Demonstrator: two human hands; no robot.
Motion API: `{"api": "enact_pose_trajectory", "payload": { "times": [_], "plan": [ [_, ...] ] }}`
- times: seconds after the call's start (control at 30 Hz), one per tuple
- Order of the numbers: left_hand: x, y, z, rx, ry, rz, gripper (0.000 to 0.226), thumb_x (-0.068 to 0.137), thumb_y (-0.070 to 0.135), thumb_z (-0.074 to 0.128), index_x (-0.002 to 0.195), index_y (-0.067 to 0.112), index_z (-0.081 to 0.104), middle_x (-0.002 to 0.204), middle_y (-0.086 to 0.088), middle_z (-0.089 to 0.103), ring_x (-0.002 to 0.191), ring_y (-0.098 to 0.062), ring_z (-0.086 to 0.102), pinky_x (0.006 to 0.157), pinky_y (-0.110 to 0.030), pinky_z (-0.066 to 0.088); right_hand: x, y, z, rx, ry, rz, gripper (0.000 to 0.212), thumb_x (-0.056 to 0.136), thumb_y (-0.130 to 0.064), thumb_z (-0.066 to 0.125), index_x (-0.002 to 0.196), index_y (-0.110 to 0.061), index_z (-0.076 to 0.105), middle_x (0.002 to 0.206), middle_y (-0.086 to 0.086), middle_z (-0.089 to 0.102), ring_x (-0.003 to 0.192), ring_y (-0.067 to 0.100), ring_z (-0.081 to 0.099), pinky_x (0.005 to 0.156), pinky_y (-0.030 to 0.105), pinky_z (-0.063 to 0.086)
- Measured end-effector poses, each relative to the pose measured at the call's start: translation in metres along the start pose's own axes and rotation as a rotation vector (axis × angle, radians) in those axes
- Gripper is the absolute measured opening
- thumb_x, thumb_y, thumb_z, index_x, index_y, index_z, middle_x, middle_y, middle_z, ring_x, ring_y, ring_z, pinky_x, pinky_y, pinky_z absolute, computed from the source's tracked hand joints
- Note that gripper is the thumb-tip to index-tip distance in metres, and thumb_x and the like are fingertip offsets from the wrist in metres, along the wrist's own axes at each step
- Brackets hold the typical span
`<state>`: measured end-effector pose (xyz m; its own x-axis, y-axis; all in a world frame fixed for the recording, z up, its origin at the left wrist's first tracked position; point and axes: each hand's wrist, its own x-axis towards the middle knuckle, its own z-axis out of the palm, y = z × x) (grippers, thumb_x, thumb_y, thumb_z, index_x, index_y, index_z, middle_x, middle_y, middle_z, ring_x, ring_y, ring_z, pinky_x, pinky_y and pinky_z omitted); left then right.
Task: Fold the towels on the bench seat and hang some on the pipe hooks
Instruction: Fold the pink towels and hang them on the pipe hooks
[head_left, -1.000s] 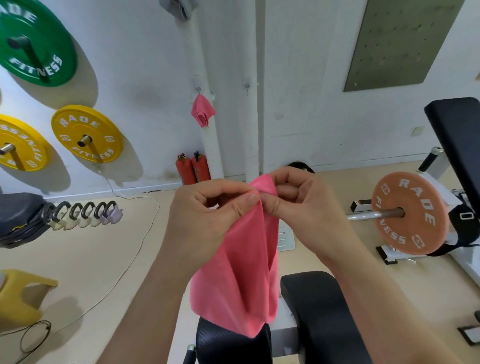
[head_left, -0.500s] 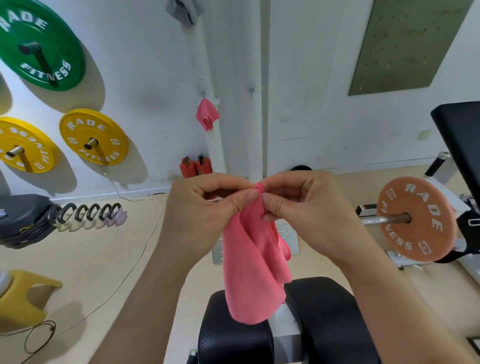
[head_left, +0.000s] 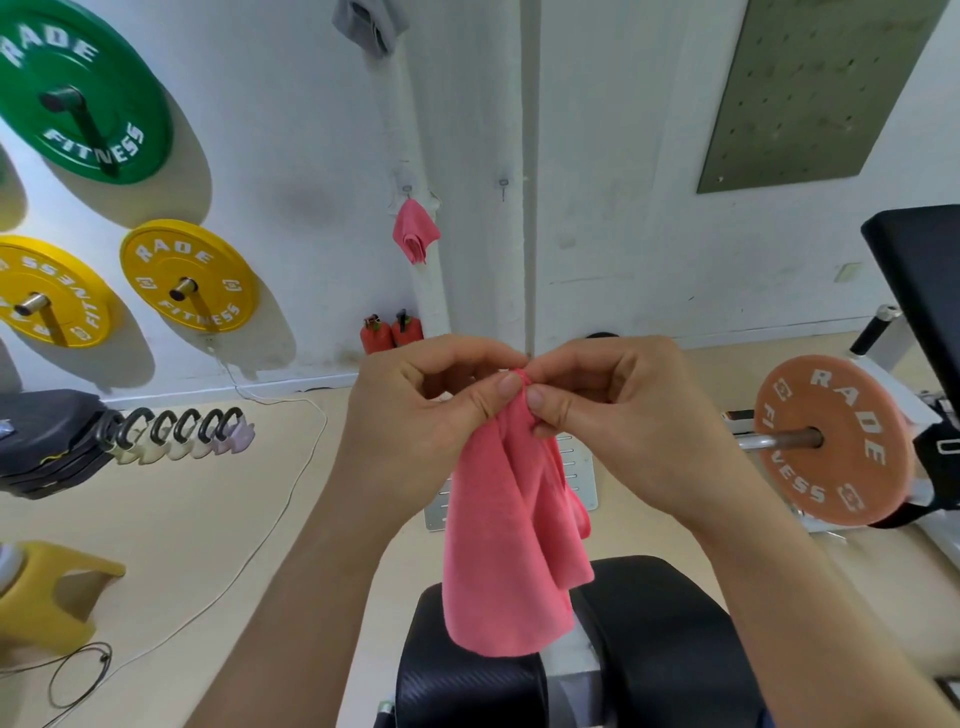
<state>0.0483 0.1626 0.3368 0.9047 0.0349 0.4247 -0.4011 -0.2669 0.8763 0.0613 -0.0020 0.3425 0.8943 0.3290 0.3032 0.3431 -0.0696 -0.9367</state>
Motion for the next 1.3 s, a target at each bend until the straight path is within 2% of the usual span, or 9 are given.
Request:
{"api": "enact_pose_trajectory", "payload": {
  "times": [0.2, 0.33, 0.47, 0.73, 0.83, 0.93, 1.07, 1.2, 1.3],
  "plan": [
    [0.010, -0.010, 0.008, 0.308, -0.010, 0.153, 0.014, 0.076, 0.012, 0.062, 0.078, 0.026, 0.060, 0.081, 0.008, 0.062, 0.077, 0.001, 0.056, 0.073, -0.012, 0.042, 0.022, 0.037, 0.003, -0.380, -0.045, 0.110, 0.010, 0.073, -0.007, 0.063, 0.069, -0.013, 0.070, 0.064, 0.007, 0.069, 0.061, 0.014, 0.062, 0.063, 0.034, 0.054],
    [0.032, -0.024, -0.009, 0.138, 0.158, 0.005, 0.025, 0.088, 0.002, 0.057, 0.080, 0.025, 0.056, 0.083, 0.006, 0.066, 0.082, -0.010, 0.062, 0.080, -0.019, 0.047, 0.029, 0.110, -0.016, -0.874, -0.310, 0.521, 0.015, 0.073, 0.003, 0.053, 0.064, -0.004, 0.062, 0.063, 0.013, 0.058, 0.058, 0.021, 0.054, 0.049, 0.027, 0.042],
    [0.040, -0.046, -0.039, 0.058, 0.262, -0.093, 0.029, 0.087, -0.002, 0.058, 0.077, 0.024, 0.062, 0.065, 0.018, 0.065, 0.066, 0.004, 0.057, 0.066, -0.013, 0.044, 0.021, 0.139, -0.043, -0.835, -0.348, 0.746, 0.031, 0.079, 0.007, 0.044, 0.082, -0.010, 0.070, 0.077, 0.010, 0.068, 0.061, 0.019, 0.069, 0.055, 0.025, 0.057],
    [0.035, -0.058, -0.031, -0.008, 0.264, -0.115, 0.023, 0.087, -0.002, 0.060, 0.080, 0.020, 0.063, 0.074, 0.007, 0.063, 0.067, 0.000, 0.056, 0.066, -0.015, 0.043, 0.043, 0.116, -0.055, -1.167, -0.212, 0.540, 0.020, 0.075, -0.017, 0.060, 0.095, -0.013, 0.058, 0.093, 0.005, 0.064, 0.083, 0.023, 0.058, 0.057, 0.028, 0.041],
    [0.035, -0.045, -0.013, 0.042, 0.133, -0.056, 0.028, 0.084, -0.005, 0.062, 0.077, 0.022, 0.063, 0.070, 0.014, 0.065, 0.068, 0.001, 0.059, 0.070, -0.013, 0.045, 0.049, 0.106, -0.030, -0.904, -0.171, 0.334, 0.026, 0.078, -0.026, 0.064, 0.103, -0.021, 0.059, 0.093, -0.004, 0.058, 0.086, 0.018, 0.057, 0.071, 0.029, 0.045],
    [0.035, -0.039, 0.002, 0.078, -0.010, -0.009, 0.029, 0.082, -0.009, 0.061, 0.076, 0.020, 0.062, 0.066, 0.017, 0.066, 0.068, 0.003, 0.061, 0.070, -0.010, 0.046, 0.052, 0.085, 0.011, -0.500, -0.163, 0.160, 0.013, 0.078, -0.021, 0.062, 0.078, -0.034, 0.062, 0.073, -0.012, 0.062, 0.069, 0.008, 0.058, 0.068, 0.026, 0.049],
    [0.035, -0.039, -0.007, 0.067, -0.038, 0.025, 0.031, 0.082, -0.010, 0.061, 0.077, 0.021, 0.062, 0.065, 0.020, 0.066, 0.067, 0.004, 0.060, 0.069, -0.010, 0.046, 0.057, 0.093, 0.038, -0.385, -0.146, 0.218, 0.026, 0.076, -0.002, 0.052, 0.059, -0.020, 0.060, 0.061, 0.003, 0.061, 0.063, 0.014, 0.053, 0.062, 0.036, 0.048],
    [0.032, -0.044, -0.033, 0.063, 0.077, 0.048, 0.033, 0.081, -0.008, 0.062, 0.076, 0.025, 0.063, 0.067, 0.021, 0.066, 0.068, 0.002, 0.060, 0.070, -0.012, 0.046, 0.055, 0.127, 0.041, -0.760, -0.131, 0.356, 0.032, 0.076, -0.001, 0.045, 0.050, -0.016, 0.038, 0.052, 0.002, 0.041, 0.055, 0.021, 0.043, 0.044, 0.026, 0.026],
    [0.024, -0.058, -0.055, 0.090, 0.148, 0.015, 0.033, 0.082, -0.007, 0.062, 0.075, 0.025, 0.062, 0.065, 0.021, 0.065, 0.066, 0.004, 0.059, 0.068, -0.011, 0.045, 0.048, 0.147, 0.040, -0.858, -0.163, 0.525, 0.026, 0.079, -0.003, 0.042, 0.055, -0.014, 0.041, 0.055, 0.002, 0.043, 0.058, 0.022, 0.046, 0.044, 0.027, 0.026]
  ]
}}
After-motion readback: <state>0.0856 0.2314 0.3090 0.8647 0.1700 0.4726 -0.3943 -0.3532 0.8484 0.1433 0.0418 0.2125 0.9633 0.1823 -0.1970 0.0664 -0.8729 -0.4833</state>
